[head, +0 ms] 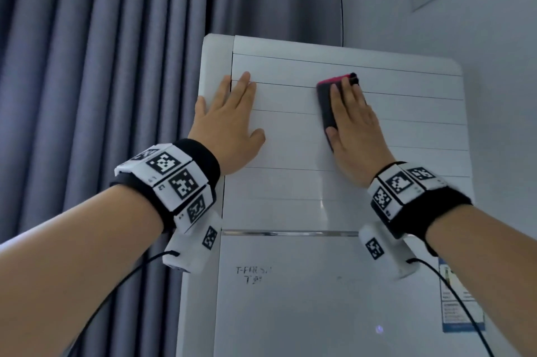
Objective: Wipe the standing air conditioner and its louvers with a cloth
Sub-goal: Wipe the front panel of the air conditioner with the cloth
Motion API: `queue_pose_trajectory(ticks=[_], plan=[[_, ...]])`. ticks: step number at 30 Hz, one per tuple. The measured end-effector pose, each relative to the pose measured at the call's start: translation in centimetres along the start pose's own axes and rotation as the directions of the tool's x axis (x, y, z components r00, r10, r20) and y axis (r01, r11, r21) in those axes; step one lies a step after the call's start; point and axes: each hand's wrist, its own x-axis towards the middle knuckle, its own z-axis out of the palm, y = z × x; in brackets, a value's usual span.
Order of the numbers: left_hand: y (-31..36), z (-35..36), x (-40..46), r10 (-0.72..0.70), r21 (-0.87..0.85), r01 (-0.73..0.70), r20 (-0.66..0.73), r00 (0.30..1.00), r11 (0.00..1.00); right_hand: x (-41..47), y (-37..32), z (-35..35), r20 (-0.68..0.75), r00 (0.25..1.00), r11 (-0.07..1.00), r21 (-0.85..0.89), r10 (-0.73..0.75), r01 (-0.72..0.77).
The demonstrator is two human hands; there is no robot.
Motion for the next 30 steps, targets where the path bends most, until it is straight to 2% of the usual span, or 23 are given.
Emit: queue_pose_trajectory(ticks=[2,5,7,11,17,20,24,30], plan=[[1.2,0.0,0.4,0.008,0.001,-0.008,-0.020,1.000,1.000,0.4,-0.8,0.2,-0.011,1.000,1.000,-0.001,-0.009,0.009],[4.2,0.7,1.2,0.097,-0.006,-0.097,-0.033,0.995,0.995,1.0,-2.2,0.5,-0.005,0.996,0.996,0.005,-0.092,0.093],[6.0,1.4,1.7,0.080,-0.036,-0.081,-0.032,0.996,0.996,1.1,-2.2,0.6,-0.011,0.994,0.993,0.042,-0.107,0.107],[6.6,2.8,2.0,0.063,0.076,-0.060,-0.037,0.997,0.995,0.6,0.5,0.4,-0.020,0.992,0.992,0.009,-0.122,0.123],[6.5,2.7,1.9,0.042,0.114,-0.042,-0.001,0.999,0.993,-2.2,7.8,-0.9,-0.016,0.999,0.999,-0.014,0.049,-0.049],[7.4,2.7,1.7,0.019,0.107,-0.017,-0.013,1.000,0.994,-2.5,8.1,-1.0,-0.006,0.997,0.997,-0.018,0.074,-0.074],[9.0,2.9,1.9,-0.041,0.084,0.043,-0.026,0.999,0.996,-1.6,5.6,-1.0,0.011,1.000,0.999,-0.024,-0.021,0.021],[14.2,4.7,2.6,0.063,0.058,-0.061,-0.024,0.998,0.996,-1.7,6.3,-0.8,0.018,0.992,0.993,0.008,-0.122,0.122]])
